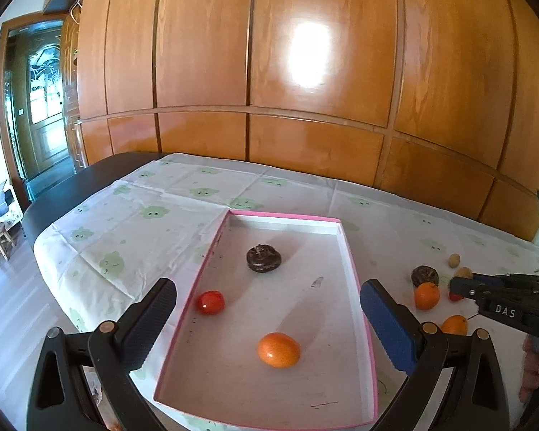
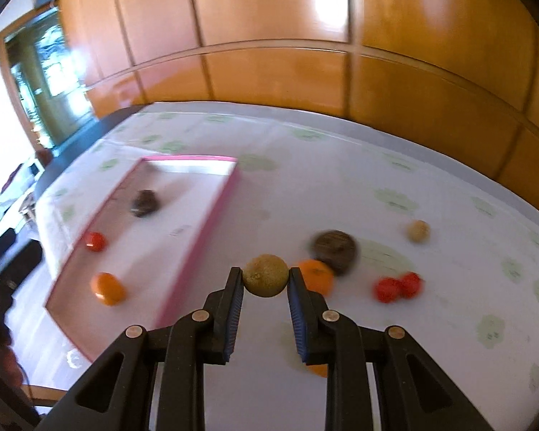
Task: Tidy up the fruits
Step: 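Carry the tan fruit over the tray and open the right tool, then withdraw the right tool from the tray toward the loose fruits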
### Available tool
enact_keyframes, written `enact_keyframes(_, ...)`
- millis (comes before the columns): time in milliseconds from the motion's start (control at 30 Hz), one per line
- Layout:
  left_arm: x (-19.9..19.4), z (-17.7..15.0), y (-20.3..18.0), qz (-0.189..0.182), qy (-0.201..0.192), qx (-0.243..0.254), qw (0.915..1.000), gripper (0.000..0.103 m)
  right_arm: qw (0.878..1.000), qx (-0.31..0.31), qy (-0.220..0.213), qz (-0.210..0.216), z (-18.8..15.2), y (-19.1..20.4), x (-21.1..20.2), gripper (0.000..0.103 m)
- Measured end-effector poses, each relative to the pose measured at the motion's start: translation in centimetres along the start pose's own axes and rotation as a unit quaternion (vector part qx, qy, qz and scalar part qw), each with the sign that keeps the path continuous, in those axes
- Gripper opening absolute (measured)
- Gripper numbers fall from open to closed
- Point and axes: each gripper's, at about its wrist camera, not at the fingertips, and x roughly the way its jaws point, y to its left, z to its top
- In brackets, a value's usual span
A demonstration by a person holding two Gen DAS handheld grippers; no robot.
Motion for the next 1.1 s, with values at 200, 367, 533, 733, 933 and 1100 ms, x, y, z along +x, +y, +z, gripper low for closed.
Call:
enact_keyframes(200,0.0,0.0,1.0,0.006,-0.002,-0.011,0.9999,0.103,0.999,-0.023,-0.007,0.037,0.8,3.5,0.3,0.025)
enact_keyframes(367,0.1,0.2,1.6,0.009,-0.002,-0.019,0.9998,0.103,0.998,-0.042,-0.009,0.055,1.5,5.5,0.6,0.025)
enact_keyframes(533,0.3,0.3,2.0,0.011,0.001,-0.025,0.9996,0.103,0.997,-0.049,-0.003,0.068,2.7,6.9,1.9,0.025)
enact_keyframes(733,0.6,0.4,2.7,0.016,0.003,-0.034,0.9993,0.103,0.995,-0.048,0.007,0.090,4.5,8.7,4.0,0.025)
enact_keyframes(933,1.1,0.3,3.4,0.024,0.011,-0.044,0.9987,0.103,0.994,-0.051,0.014,0.094,5.5,10.0,5.5,0.029)
enact_keyframes(1100,1.5,0.2,3.8,0.028,0.016,-0.048,0.9983,0.103,0.994,-0.054,0.014,0.094,5.0,9.9,5.1,0.030)
